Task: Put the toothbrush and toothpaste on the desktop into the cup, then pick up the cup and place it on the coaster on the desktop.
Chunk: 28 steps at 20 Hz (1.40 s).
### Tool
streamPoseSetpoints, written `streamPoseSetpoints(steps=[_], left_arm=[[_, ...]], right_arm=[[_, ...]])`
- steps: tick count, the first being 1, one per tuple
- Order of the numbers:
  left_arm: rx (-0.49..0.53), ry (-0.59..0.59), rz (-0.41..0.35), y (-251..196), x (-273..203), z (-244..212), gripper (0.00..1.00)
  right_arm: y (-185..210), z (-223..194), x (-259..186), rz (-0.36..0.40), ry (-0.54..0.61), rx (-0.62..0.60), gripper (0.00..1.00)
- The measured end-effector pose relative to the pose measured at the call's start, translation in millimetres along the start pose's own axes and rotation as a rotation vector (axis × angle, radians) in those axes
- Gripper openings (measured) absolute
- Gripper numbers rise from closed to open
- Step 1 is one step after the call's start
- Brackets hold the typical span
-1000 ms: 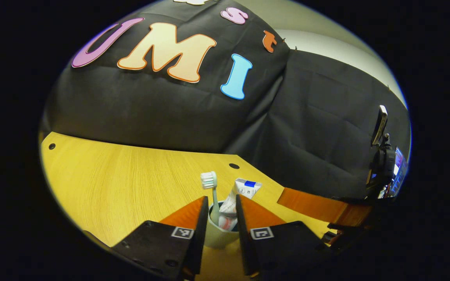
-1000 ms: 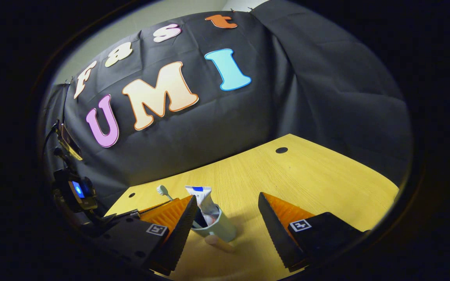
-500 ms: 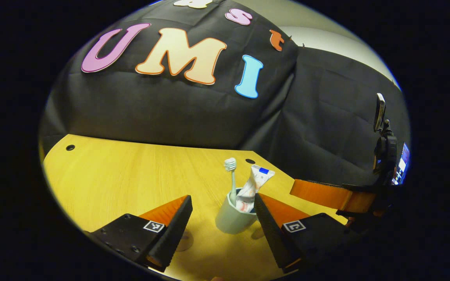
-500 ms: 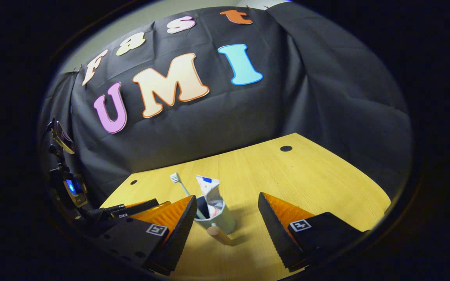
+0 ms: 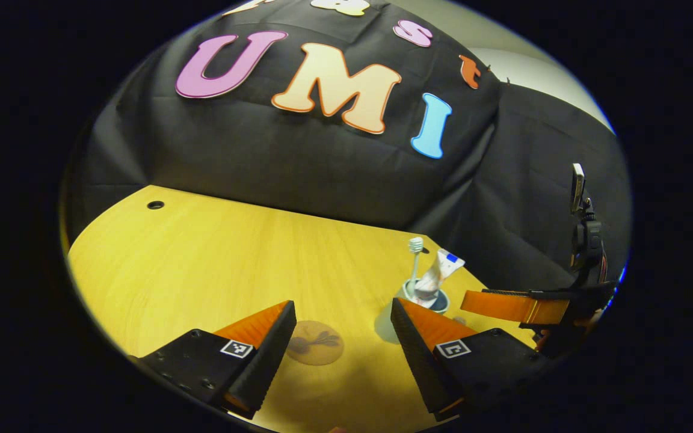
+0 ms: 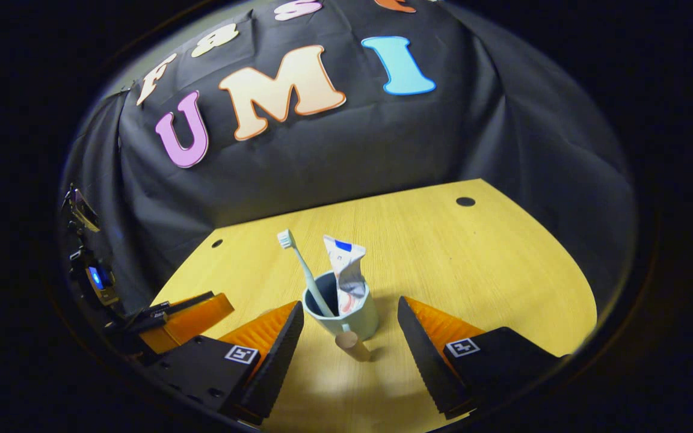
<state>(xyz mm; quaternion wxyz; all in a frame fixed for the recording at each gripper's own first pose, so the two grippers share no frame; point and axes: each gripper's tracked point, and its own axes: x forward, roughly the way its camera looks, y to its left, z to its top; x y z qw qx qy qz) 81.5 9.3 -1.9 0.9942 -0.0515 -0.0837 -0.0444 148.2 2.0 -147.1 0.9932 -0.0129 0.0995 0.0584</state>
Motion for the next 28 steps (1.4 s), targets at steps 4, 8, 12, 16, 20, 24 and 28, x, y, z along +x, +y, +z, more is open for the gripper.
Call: streamPoseSetpoints(steps=[4, 8, 12, 16, 20, 24, 28], left_arm=[[-0.01, 0.023, 0.081, 33.3, -15.4, -10.7, 0.94], [-0.031, 0.04, 0.173, 64.8, -28.6, -16.4, 0.94], [-0.036, 0.055, 0.253, 92.6, -46.5, -23.8, 0.95], [-0.011, 0.065, 0.282, 104.6, -57.7, -23.0, 0.94], [0.0, 0.094, 0.299, 109.9, -66.8, -32.4, 0.94], [-0.003, 0.107, 0.299, 108.3, -68.2, -37.5, 0.94], [-0.007, 0.09, 0.272, 100.7, -65.3, -30.2, 0.94]], right_arm=[[3.0, -18.1, 14.4, 0.023, 0.135, -0.039, 0.97], [2.3, -33.2, 26.1, 0.016, 0.254, -0.111, 0.97], [-4.2, -45.8, 32.7, -0.009, 0.378, -0.196, 0.97], [-9.3, -55.5, 37.9, -0.025, 0.49, -0.223, 0.9], [-15.1, -60.8, 43.7, -0.045, 0.552, -0.282, 0.87], [-10.1, -65.3, 50.9, -0.039, 0.583, -0.283, 0.69], [-10.0, -71.2, 52.8, -0.054, 0.619, -0.256, 0.43]])
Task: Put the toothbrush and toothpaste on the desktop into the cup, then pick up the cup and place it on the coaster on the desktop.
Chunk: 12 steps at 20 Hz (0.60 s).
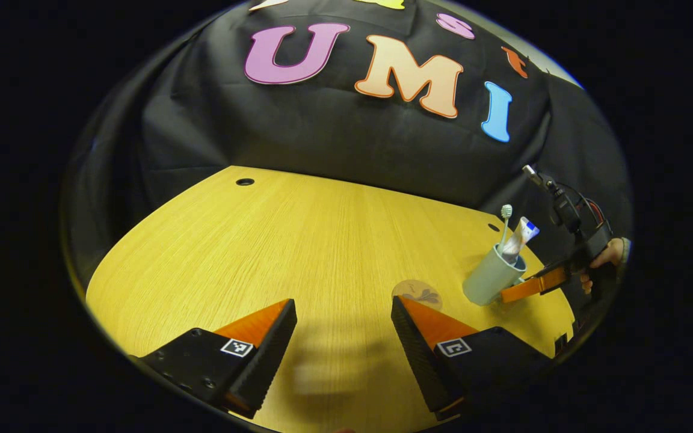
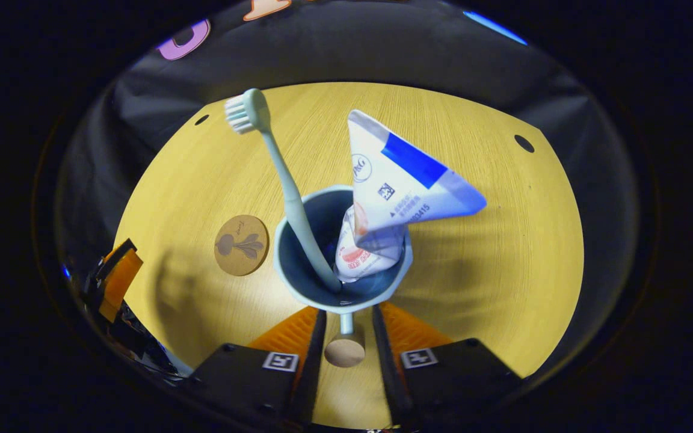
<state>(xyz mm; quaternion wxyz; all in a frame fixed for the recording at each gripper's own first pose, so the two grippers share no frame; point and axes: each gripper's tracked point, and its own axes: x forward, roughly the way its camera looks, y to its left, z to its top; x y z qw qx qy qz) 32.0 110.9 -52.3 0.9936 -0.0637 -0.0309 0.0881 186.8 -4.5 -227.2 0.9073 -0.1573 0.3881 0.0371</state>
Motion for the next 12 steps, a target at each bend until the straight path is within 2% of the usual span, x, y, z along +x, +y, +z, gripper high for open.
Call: streamPoseSetpoints(steps=[1, 2, 3, 5, 9, 12], left_arm=[[0.001, -0.005, -0.007, -1.9, 0.6, 2.0, 0.94], [0.005, -0.004, -0.012, -2.5, 1.4, 1.7, 0.94], [0.01, -0.001, -0.016, -3.7, 1.8, 0.4, 0.94], [0.011, -0.003, -0.028, -7.2, 1.8, 1.1, 0.94], [-0.006, 0.0, -0.04, -12.5, 3.1, 2.0, 0.94], [-0.008, 0.006, -0.037, -13.7, 1.9, 0.8, 0.94]], right_arm=[[-0.4, -2.5, 0.1, -0.002, 0.014, 0.007, 0.36], [-0.6, -0.6, 3.4, -0.008, 0.004, 0.008, 0.36], [0.1, -0.6, 3.0, -0.016, 0.004, 0.005, 0.31], [0.4, -1.3, 0.3, -0.025, -0.007, -0.001, 0.28], [1.3, 2.6, -1.8, -0.036, -0.037, -0.049, 0.28], [3.5, 7.3, -3.5, -0.001, -0.06, -0.104, 0.28]])
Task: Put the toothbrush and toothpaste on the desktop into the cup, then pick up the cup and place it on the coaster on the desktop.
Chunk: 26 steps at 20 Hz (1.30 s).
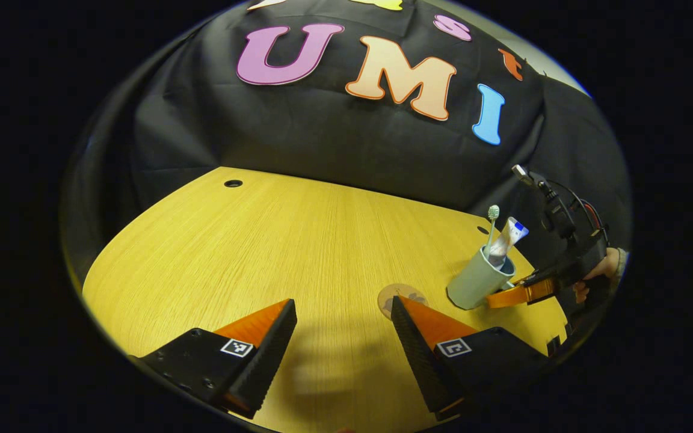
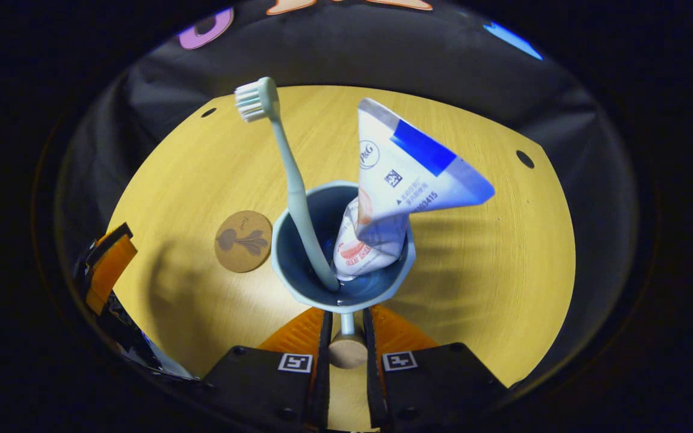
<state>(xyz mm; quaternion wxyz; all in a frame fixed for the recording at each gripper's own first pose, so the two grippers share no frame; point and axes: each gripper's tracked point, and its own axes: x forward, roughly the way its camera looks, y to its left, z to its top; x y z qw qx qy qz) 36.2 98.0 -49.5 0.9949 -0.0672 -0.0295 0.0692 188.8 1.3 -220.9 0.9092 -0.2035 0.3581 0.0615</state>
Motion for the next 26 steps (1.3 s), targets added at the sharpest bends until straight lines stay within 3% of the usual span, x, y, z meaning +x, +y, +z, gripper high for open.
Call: streamPoseSetpoints(steps=[9, 15, 19, 26], left_arm=[[0.011, -0.015, 0.034, 16.2, -9.1, 9.4, 0.94], [-0.014, -0.02, 0.073, 34.2, -17.5, 7.6, 0.94], [-0.028, -0.012, 0.106, 46.6, -20.0, 3.5, 0.94], [-0.018, -0.007, 0.109, 43.2, -19.3, 4.3, 0.94]], right_arm=[[0.9, 12.4, 14.4, 0.118, -0.026, -0.148, 0.28], [-5.0, 14.4, 14.2, 0.134, -0.009, -0.195, 0.28], [-13.2, 13.1, 17.2, 0.103, 0.01, -0.237, 0.28], [-7.8, 18.9, 8.7, 0.154, -0.037, -0.214, 0.29]])
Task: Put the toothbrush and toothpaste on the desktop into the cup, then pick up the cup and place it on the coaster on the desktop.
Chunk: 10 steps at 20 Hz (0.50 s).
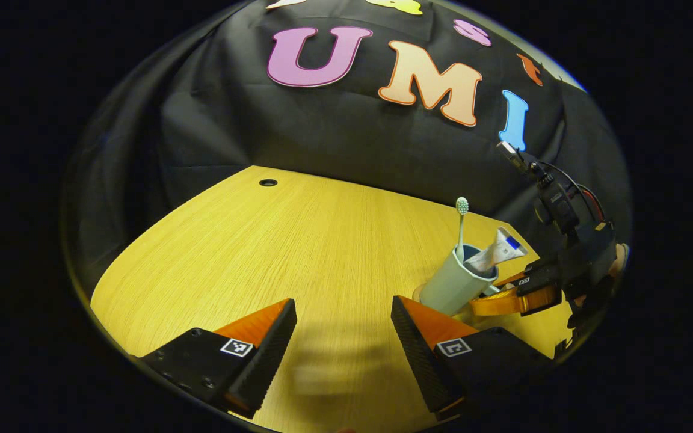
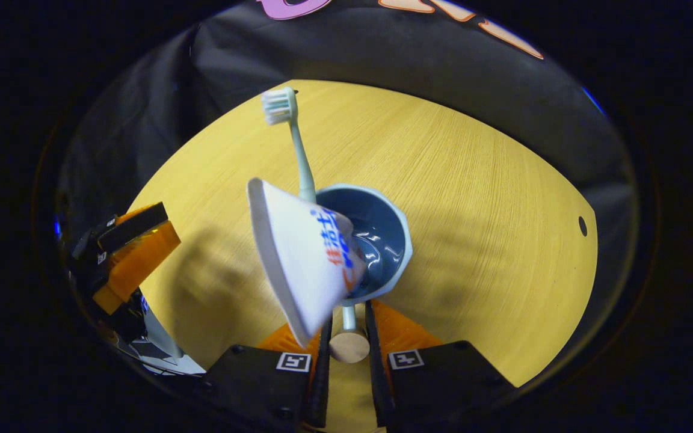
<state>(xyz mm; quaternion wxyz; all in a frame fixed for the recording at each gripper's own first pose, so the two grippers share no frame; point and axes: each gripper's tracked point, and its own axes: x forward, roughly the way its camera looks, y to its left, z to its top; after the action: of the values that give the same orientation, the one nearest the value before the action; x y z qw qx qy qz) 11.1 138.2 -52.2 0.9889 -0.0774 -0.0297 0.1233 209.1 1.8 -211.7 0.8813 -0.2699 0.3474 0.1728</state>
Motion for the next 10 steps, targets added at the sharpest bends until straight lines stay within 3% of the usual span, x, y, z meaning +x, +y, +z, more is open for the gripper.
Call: streamPoseSetpoints(steps=[2, 3, 5, 7, 10], left_arm=[[0.015, 0.002, -0.01, -6.4, -0.7, 2.9, 0.94], [0.023, 0.001, -0.015, -10.5, -0.8, 4.7, 0.94], [0.043, -0.002, -0.027, -20.6, -1.6, 8.6, 0.94], [0.059, -0.001, -0.044, -33.5, -5.6, 11.7, 0.94], [0.059, 0.019, -0.081, -56.3, -10.0, 10.6, 0.94]], right_arm=[[-2.1, 8.4, -10.8, 0.008, -0.054, 0.025, 0.53], [-4.3, 10.5, -17.8, 0.008, -0.081, 0.042, 0.76], [-11.0, 7.7, -29.0, 0.006, -0.12, 0.089, 0.91], [-22.9, 0.0, -42.5, -0.008, -0.156, 0.154, 0.99], [-43.4, -19.2, -62.6, -0.033, -0.206, 0.264, 1.0]])
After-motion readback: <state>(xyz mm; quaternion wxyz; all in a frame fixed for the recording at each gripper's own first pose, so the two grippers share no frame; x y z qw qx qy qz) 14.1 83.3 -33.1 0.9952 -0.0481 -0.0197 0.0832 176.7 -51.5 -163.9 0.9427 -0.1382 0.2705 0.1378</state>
